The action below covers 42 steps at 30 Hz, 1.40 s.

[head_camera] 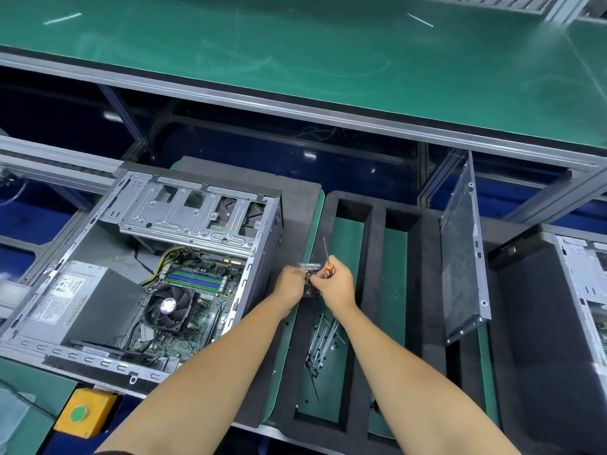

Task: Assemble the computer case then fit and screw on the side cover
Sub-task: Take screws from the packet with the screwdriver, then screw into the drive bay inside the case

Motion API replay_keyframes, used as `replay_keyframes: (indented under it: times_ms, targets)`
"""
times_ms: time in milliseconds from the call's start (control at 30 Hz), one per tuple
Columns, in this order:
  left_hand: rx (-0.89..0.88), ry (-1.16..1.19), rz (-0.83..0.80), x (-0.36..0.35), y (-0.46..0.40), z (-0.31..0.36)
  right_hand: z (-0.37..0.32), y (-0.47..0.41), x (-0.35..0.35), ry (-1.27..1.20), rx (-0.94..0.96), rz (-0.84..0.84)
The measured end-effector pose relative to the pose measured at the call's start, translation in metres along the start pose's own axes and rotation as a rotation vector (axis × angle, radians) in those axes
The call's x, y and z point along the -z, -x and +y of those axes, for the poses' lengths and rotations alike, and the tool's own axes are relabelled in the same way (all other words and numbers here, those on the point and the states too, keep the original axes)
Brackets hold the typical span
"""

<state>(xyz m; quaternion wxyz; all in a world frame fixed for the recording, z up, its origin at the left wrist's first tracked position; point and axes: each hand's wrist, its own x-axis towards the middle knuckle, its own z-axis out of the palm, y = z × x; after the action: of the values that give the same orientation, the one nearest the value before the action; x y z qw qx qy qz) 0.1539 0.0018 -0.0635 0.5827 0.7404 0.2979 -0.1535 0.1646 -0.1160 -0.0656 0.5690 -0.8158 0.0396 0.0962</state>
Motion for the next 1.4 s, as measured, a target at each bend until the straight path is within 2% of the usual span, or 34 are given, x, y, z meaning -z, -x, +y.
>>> replay_keyframes:
  times_ms: [233,333,500,633,833,1033,1233,1400]
  targets:
    - [0.162,0.164,0.052,0.005,0.0,0.002,-0.001,-0.001,-0.004,0.119,0.002,0.044]
    - [0.268,0.334,0.06,0.005,0.004,0.011,-0.006,0.001,-0.002,0.092,0.026,0.042]
    - [0.369,0.689,-0.102,0.012,0.029,0.03,-0.023,0.004,0.007,-0.017,0.09,0.066]
    - [0.33,0.812,-0.255,0.025,0.051,0.052,-0.058,-0.003,0.013,-0.031,0.208,0.059]
    - [0.181,0.94,-0.435,0.057,0.072,0.085,-0.118,-0.007,0.005,-0.042,0.302,-0.023]
    - [0.115,1.013,-0.484,0.12,0.068,0.09,-0.156,-0.014,-0.037,0.044,0.38,-0.093]
    - [0.12,1.038,-0.499,0.189,0.052,0.081,-0.183,-0.017,-0.096,0.024,0.351,-0.163]
    - [0.132,0.954,-0.545,0.233,0.034,0.078,-0.196,-0.019,-0.133,-0.042,0.277,-0.187]
